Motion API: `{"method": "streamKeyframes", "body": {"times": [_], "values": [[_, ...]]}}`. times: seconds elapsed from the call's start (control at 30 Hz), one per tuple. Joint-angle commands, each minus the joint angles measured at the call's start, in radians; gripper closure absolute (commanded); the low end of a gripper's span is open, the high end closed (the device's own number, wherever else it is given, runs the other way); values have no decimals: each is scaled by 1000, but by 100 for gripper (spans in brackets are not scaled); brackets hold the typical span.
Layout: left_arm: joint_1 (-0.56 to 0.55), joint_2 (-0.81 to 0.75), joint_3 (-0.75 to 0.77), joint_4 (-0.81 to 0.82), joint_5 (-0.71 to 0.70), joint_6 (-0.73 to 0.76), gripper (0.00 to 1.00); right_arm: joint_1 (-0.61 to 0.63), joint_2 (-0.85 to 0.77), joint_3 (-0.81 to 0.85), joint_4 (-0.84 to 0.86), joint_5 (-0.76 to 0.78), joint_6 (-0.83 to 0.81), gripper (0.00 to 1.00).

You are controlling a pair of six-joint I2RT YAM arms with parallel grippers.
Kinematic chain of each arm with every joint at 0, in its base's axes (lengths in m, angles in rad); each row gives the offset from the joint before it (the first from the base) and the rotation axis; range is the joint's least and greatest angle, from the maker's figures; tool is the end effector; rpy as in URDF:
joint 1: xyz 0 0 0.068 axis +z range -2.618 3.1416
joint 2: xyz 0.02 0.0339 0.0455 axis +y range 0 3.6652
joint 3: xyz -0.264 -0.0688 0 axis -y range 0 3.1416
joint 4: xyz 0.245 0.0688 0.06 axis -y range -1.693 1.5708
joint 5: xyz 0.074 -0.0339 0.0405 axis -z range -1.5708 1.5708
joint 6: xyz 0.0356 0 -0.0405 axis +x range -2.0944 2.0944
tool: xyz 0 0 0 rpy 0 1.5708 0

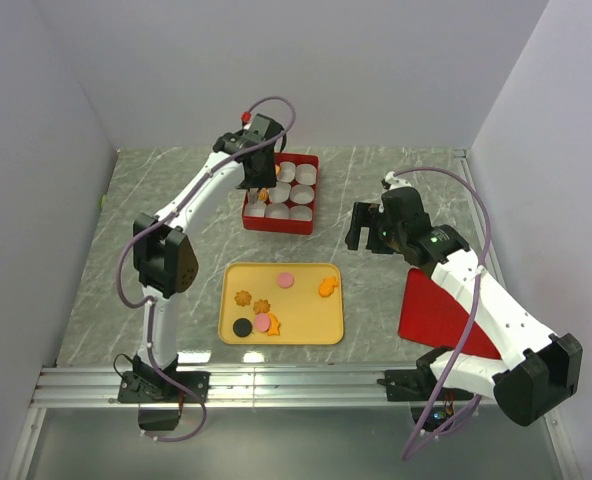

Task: Pack the cookies

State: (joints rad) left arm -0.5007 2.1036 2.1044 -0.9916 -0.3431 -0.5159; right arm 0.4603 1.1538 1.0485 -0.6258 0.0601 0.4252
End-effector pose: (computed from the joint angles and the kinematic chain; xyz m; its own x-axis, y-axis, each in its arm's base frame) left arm 0.4075 -0.2093 0.3112 -0.7815 -0.1019 -0.6155 -0.1094 0.9937 -0.0256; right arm 0.2201 0.1067 0.3157 -0.7113 0.1069 -0.6947 -0.1207 0.9551 0.2706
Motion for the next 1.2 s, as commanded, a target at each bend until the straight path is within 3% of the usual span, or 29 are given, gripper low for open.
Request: {"method": "streamKeyframes", "body": {"times": [0.0, 0.1, 0.3, 0.63, 0.9, 1.17], "values": [[4, -98, 49, -22, -28, 10, 44, -6, -29, 45, 9, 0, -5, 0], [4, -172, -10, -31, -13, 4, 42, -6, -37, 44, 9, -14, 7, 0], [-21, -374, -279, 8, 96, -10, 43, -5, -71, 12, 9, -20, 41, 0], [-294, -632, -708, 11, 92, -171, 44, -2, -155, -105, 14, -57, 113, 0], [-406, -735, -863, 22, 99, -274, 43, -2, -275, -174, -17, -34, 121, 0], [-484, -699, -860, 13, 85, -312, 42, 0, -284, -173, -34, -26, 121, 0]]}}
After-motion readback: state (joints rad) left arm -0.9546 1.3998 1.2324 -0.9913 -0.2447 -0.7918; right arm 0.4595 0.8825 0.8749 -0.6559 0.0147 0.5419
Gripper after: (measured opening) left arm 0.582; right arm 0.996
